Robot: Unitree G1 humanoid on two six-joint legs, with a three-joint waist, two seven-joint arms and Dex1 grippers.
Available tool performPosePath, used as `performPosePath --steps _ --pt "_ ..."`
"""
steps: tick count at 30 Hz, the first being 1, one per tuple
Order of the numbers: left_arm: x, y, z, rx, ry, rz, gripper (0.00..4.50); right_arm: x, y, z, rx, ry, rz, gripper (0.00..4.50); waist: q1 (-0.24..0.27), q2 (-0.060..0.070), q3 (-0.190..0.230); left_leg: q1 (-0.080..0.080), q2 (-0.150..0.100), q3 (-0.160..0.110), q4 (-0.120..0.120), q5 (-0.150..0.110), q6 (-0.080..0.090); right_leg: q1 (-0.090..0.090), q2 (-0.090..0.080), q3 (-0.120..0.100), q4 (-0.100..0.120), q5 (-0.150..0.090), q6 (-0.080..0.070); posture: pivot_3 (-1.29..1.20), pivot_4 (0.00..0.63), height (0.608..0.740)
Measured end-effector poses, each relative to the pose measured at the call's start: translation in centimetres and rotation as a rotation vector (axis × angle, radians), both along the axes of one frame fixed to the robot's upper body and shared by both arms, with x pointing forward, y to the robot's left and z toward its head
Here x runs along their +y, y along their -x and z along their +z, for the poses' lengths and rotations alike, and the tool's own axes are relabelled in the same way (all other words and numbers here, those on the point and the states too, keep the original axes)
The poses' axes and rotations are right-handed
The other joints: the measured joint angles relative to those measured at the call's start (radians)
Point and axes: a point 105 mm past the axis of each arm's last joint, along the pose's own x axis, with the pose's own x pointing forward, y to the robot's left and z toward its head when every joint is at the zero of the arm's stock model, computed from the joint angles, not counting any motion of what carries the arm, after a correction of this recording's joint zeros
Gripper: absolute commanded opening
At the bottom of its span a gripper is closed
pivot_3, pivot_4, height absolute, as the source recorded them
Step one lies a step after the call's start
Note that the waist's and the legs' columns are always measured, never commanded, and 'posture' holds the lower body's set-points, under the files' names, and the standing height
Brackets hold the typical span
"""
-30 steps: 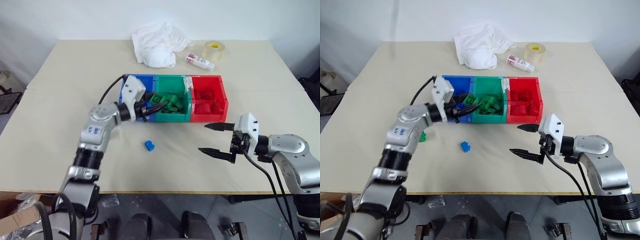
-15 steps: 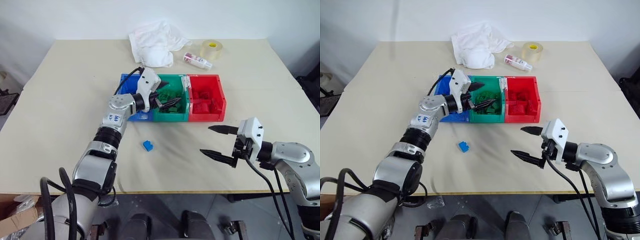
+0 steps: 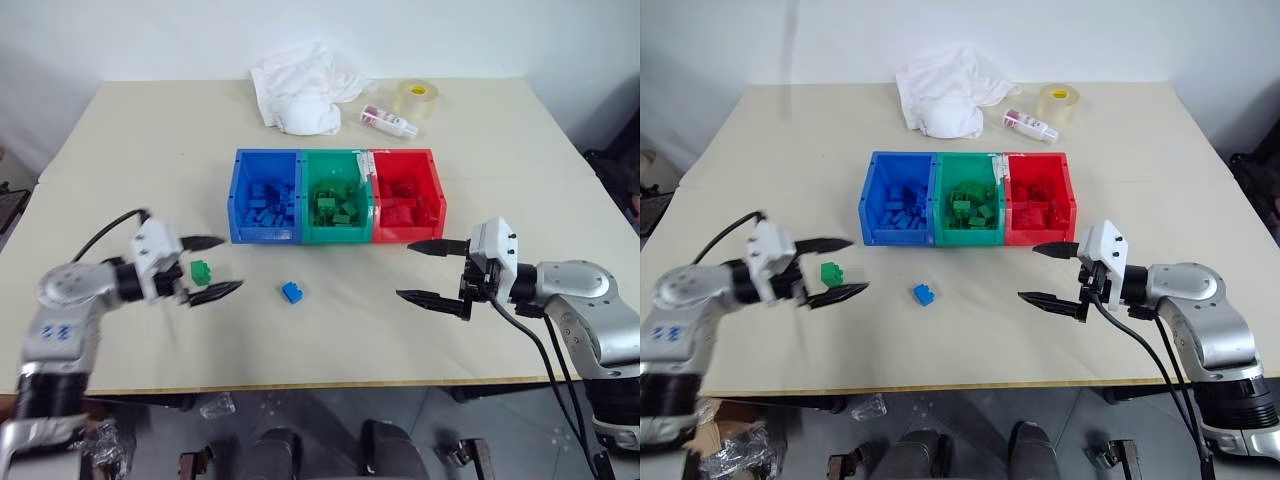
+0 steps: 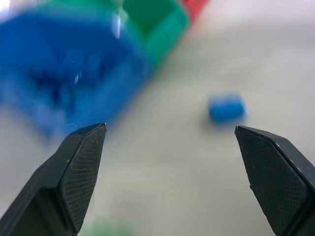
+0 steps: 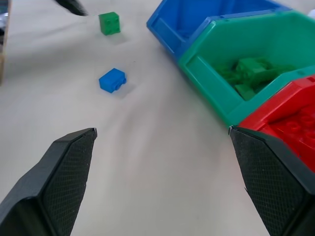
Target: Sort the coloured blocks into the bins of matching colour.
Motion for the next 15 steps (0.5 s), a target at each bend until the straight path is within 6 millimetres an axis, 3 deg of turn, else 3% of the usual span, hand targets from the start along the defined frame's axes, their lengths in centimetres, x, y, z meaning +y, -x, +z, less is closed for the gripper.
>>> performPosePath --steps 3,7,11,15 --pt "1.6 1.9 -1.2 0.061 -0.030 0.031 4.44 -0.1 -0.3 0.0 0.001 0.007 0.013 4.50 0.010 0.000 0.000 0.000 0.000 0.000 0.000 0.000 0.000 0.001 0.000 0.000 -0.001 0.000 0.000 0.00 0.150 0.740" --pt "2.1 2.3 -0.9 0.045 -0.035 0.058 4.44 0.0 -0.4 -0.2 0.005 0.018 0.031 4.50 0.020 0.000 0.000 0.000 0.000 0.000 0.000 0.000 0.000 0.001 0.000 0.000 0.000 0.000 0.000 0.00 0.150 0.740" --pt "0.2 1.5 -0.4 -0.002 0.003 0.043 4.44 0.2 -0.4 0.0 -0.002 0.020 0.046 4.50 0.022 0.000 0.000 0.000 -0.001 0.000 0.000 0.000 0.000 0.000 0.000 0.000 0.000 0.000 0.000 0.00 0.150 0.740" --pt "-4.2 -0.4 -1.0 -0.019 0.073 -0.023 4.44 0.4 -0.4 -0.2 -0.002 0.014 0.040 4.50 0.022 0.000 0.000 0.000 -0.001 0.001 0.001 0.000 0.000 0.000 0.000 0.000 0.002 0.000 0.000 0.00 0.150 0.740"
